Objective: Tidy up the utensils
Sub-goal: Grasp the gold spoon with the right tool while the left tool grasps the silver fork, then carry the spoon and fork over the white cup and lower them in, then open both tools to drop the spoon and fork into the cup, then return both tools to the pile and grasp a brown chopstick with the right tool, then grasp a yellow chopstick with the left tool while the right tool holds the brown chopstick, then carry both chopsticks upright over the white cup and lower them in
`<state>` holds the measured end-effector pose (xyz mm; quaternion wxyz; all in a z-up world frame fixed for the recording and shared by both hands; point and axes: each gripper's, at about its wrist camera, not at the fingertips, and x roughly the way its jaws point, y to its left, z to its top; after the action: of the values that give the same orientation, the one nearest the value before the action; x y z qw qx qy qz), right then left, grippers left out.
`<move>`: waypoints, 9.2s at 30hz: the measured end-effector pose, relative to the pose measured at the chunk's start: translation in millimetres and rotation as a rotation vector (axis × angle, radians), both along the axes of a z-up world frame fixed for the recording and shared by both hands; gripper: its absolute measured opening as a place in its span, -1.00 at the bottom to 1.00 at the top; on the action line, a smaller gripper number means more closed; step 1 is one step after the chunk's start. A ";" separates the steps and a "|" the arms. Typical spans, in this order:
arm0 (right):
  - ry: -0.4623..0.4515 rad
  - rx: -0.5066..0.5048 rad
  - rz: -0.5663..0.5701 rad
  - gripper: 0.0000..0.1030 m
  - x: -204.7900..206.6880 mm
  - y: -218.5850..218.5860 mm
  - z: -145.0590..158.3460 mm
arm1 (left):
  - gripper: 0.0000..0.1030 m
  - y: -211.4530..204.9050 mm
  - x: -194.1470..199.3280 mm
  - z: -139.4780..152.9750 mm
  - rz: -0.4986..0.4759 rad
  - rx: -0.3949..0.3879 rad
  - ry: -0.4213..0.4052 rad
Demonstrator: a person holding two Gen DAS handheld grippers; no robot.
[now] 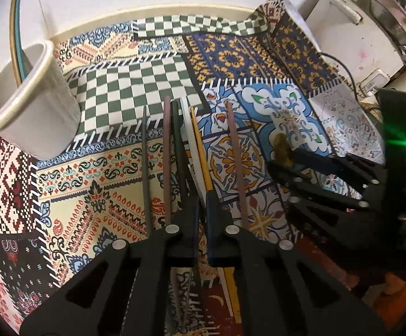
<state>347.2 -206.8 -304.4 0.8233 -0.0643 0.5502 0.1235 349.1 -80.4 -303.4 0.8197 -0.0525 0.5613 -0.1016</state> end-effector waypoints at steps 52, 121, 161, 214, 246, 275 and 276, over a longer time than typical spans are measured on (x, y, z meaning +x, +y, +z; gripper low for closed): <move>-0.356 0.245 0.063 -0.40 -63.4 41.7 170.1 | -1.00 90.0 -97.4 162.0 0.170 -0.100 -0.404; -0.178 0.342 0.289 -0.38 49.8 172.4 148.7 | -0.98 184.0 19.3 138.1 0.369 -0.021 -0.360; -0.048 0.174 0.056 -0.24 -46.9 25.8 76.0 | -0.37 83.0 -71.2 69.4 0.208 0.050 -0.190; 0.079 0.241 -0.054 -0.87 16.6 -2.8 0.4 | -0.90 -0.7 12.7 -8.6 -0.024 -0.081 0.050; 0.017 0.333 -0.171 -0.87 -3.3 -49.7 28.8 | -0.93 -24.3 41.0 -21.5 -0.038 0.081 0.132; -0.075 0.342 -0.147 -0.87 -14.3 -49.9 68.7 | -0.94 -40.7 52.5 8.2 -0.101 0.019 0.019; -0.086 0.342 -0.143 -0.87 -15.9 -49.7 72.9 | -0.94 -37.0 47.4 15.6 -0.099 0.016 -0.002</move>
<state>331.3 -256.5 -231.5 0.8516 0.1107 0.4888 0.1537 396.5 -117.4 -287.8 0.8146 -0.0178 0.5632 -0.1376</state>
